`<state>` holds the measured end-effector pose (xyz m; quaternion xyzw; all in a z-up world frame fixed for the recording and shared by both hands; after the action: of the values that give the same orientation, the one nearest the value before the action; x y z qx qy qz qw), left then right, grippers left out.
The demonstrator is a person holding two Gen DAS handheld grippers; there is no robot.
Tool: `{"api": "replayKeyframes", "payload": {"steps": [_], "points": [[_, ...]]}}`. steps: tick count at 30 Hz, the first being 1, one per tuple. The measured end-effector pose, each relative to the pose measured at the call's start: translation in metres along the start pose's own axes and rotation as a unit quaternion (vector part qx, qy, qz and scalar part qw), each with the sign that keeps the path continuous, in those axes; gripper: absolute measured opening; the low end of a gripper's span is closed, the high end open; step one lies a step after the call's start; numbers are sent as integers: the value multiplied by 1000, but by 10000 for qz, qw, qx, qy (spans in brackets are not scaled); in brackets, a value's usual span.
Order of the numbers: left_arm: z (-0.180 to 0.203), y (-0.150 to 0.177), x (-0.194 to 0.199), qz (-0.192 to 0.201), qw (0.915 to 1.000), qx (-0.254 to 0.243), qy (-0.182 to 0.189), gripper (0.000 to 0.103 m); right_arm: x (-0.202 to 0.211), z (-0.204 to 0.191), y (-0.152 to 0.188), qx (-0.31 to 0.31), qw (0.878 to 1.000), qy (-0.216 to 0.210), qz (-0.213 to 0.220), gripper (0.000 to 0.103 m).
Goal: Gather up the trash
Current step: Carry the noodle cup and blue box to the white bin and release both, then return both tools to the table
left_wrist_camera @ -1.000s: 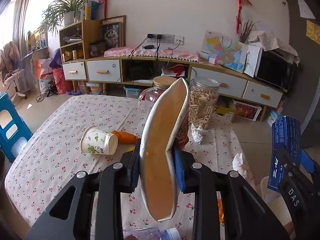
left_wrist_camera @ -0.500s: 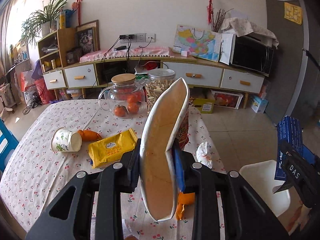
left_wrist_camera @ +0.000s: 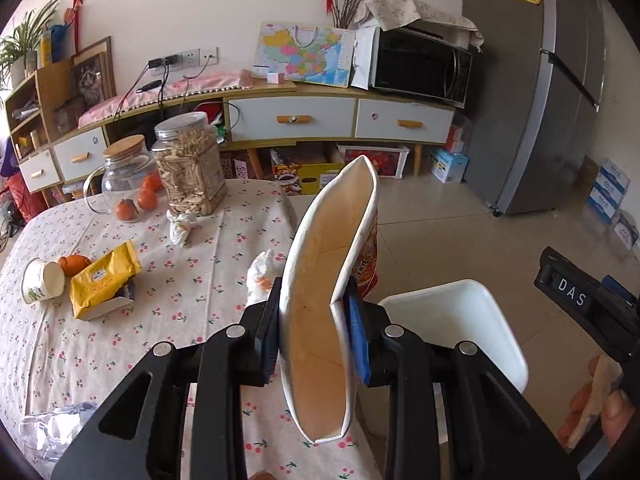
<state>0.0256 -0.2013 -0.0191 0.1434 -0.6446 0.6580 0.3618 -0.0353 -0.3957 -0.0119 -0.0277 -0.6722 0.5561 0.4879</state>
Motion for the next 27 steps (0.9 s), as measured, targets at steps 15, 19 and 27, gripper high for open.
{"api": "replayKeyframes", "payload": {"steps": [15,19,27], "points": [[100,15,-54,-1013,9908,-118,892,75,-2,83,-20,-1032,9938,365,190,94],[89,13,-48,-918,9933,-253,649,76,-1,81,-18,-1053,9939,292,169,96],[33,0,-21,-367,9985,-300,-270,78,17,22,-9,-314,9991,-90,282,96]]}}
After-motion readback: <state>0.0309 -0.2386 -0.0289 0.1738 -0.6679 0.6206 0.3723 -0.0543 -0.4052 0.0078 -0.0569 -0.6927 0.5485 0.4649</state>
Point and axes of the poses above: each gripper's, at about its wrist camera, not at the fingertips, and x roughly against the way its jaws point, z to its right, y to its underside, the point moved 1 cm from there along -x, roughly the way its jaws point, and after that the axes turned 5 degrees about x, right-handed, at the moved point
